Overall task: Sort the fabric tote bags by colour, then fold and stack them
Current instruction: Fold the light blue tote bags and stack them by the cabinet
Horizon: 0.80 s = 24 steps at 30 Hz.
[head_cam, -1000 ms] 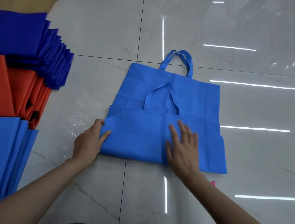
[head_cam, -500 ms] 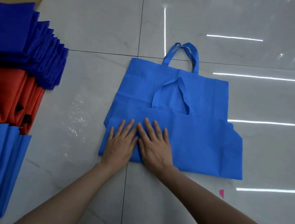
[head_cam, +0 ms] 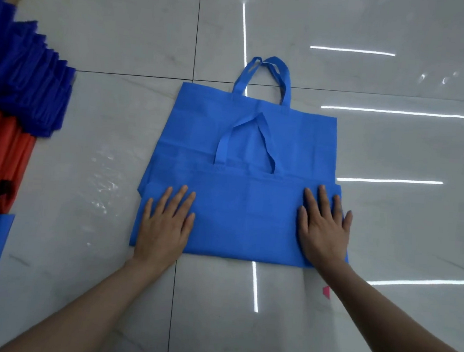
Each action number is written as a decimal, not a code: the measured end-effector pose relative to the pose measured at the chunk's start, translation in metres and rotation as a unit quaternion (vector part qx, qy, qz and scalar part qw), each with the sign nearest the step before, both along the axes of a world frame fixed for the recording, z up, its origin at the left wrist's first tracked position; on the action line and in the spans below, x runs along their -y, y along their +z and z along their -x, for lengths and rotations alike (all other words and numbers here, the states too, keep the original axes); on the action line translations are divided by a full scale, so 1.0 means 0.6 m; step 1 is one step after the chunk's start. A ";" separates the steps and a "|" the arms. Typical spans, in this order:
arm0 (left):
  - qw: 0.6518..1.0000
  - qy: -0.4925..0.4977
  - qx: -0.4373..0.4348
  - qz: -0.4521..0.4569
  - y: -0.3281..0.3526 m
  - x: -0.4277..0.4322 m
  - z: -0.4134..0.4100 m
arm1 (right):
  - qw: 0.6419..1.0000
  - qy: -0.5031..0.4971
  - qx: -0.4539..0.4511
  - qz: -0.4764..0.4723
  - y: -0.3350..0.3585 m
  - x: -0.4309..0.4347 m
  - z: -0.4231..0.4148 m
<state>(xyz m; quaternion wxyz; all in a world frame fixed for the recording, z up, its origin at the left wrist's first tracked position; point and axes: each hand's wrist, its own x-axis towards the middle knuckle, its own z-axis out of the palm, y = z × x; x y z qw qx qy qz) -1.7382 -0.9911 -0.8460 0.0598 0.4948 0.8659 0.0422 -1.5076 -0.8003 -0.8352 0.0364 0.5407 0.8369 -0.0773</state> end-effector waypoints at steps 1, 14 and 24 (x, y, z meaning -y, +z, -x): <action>1.000 0.002 0.003 -0.011 0.005 0.005 -0.001 | 1.000 0.017 -0.004 -0.007 0.004 -0.005 0.002; 0.998 -0.016 0.043 -0.033 0.005 -0.098 0.063 | 0.986 0.114 -0.080 -0.091 -0.010 -0.015 0.040; 0.977 -0.093 0.110 -0.156 -0.001 -0.050 0.024 | 0.983 -0.075 -0.117 0.121 0.038 -0.026 0.209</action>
